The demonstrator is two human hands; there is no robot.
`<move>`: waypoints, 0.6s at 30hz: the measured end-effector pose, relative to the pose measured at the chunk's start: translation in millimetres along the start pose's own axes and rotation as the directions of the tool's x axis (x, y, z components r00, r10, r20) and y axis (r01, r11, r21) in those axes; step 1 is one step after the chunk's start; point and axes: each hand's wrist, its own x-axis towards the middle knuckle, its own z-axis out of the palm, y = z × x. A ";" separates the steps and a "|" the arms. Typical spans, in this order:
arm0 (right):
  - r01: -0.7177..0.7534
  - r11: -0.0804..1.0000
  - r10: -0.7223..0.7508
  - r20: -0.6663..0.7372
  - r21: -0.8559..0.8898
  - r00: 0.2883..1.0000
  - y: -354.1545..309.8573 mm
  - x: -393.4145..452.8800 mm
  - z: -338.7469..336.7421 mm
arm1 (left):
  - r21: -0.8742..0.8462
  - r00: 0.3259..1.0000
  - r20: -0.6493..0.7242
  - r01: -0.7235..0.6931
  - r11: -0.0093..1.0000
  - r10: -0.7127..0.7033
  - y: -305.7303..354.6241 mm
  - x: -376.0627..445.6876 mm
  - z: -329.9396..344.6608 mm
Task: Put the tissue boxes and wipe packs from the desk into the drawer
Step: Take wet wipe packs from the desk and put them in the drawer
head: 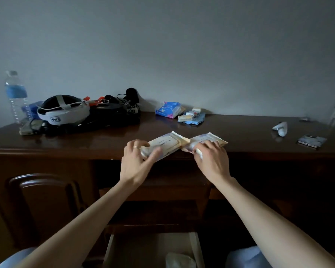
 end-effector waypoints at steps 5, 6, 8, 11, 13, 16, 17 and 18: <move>-0.321 0.916 0.360 -0.140 0.242 0.922 3.6 -2.0 2.2 | -0.373 0.845 0.113 0.524 0.766 -0.524 3.6 29.9 8.3; -0.412 0.852 0.474 -0.145 0.323 0.868 3.8 -1.1 3.0 | -0.360 0.839 0.133 0.537 0.763 -0.527 3.3 31.4 9.2; -0.541 0.672 0.667 -0.094 0.506 0.739 3.5 4.0 2.0 | -0.378 0.835 0.151 0.544 0.749 -0.529 4.5 31.7 12.2; -0.494 0.589 0.696 -0.091 0.639 0.712 -2.6 11.2 -0.4 | -0.431 0.823 0.186 0.560 0.708 -0.537 7.5 27.8 20.2; -0.399 0.644 0.604 -0.114 0.653 0.789 -10.6 15.2 -3.7 | -0.417 0.826 0.213 0.560 0.716 -0.522 8.8 25.5 23.7; -0.244 0.774 0.337 -0.054 0.584 0.940 -21.0 21.4 -6.7 | -0.469 0.799 0.269 0.596 0.652 -0.538 14.3 25.5 22.8; -0.203 0.824 0.228 0.019 0.528 0.974 -24.2 22.4 -6.5 | -0.500 0.772 0.298 0.628 0.597 -0.562 17.2 25.8 21.6; -0.170 0.871 0.136 0.105 0.462 0.985 -27.5 22.4 -5.4 | -0.521 0.738 0.330 0.662 0.538 -0.589 19.5 25.5 20.2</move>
